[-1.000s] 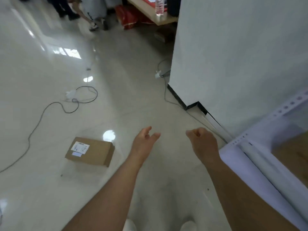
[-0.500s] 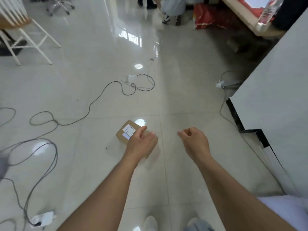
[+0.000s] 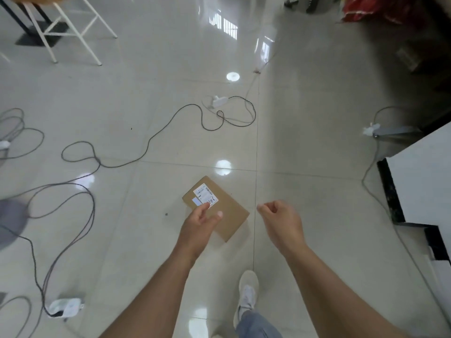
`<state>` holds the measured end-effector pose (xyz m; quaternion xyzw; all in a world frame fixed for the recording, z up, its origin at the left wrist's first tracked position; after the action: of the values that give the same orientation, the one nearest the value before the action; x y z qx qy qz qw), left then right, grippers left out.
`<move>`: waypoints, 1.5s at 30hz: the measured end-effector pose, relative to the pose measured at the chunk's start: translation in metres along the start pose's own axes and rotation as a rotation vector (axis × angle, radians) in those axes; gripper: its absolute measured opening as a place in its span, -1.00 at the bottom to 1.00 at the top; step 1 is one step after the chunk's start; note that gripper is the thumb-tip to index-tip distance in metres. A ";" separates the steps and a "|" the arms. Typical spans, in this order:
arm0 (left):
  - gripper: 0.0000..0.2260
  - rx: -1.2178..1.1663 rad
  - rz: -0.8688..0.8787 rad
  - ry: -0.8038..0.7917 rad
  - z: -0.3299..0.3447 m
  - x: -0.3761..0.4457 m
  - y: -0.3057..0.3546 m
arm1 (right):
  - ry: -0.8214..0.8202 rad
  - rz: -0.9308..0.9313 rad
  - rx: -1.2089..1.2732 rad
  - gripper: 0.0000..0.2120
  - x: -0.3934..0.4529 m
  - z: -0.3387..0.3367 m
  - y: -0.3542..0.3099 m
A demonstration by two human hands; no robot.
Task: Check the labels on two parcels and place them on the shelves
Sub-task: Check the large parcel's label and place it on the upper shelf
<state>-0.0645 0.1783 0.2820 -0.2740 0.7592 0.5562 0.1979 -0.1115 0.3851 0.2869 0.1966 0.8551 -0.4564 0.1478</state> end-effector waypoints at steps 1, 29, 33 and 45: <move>-0.50 -0.002 -0.009 -0.003 0.003 0.012 0.000 | -0.005 0.010 0.000 -0.64 0.012 0.004 0.001; -0.49 0.120 -0.172 -0.013 -0.002 0.311 -0.202 | -0.125 0.272 -0.056 -0.79 0.214 0.253 0.132; -0.42 0.197 -0.159 -0.074 0.008 0.344 -0.240 | -0.153 0.297 -0.105 -0.77 0.234 0.293 0.152; -0.24 0.460 0.019 -0.022 0.009 0.479 -0.273 | -0.109 0.276 -0.187 -0.14 0.298 0.367 0.215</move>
<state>-0.2603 0.0303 -0.2113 -0.2083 0.8664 0.3732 0.2581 -0.2453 0.2463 -0.1950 0.2725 0.8495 -0.3601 0.2729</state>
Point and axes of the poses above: each hand's wrist, its own x-axis towards the middle knuckle, its own z-axis out of the palm, y = z × x, the point moved 9 cm from there along x, towards the middle knuckle, and after that the axes turned 7 degrees about x, right-handed, at the moved point
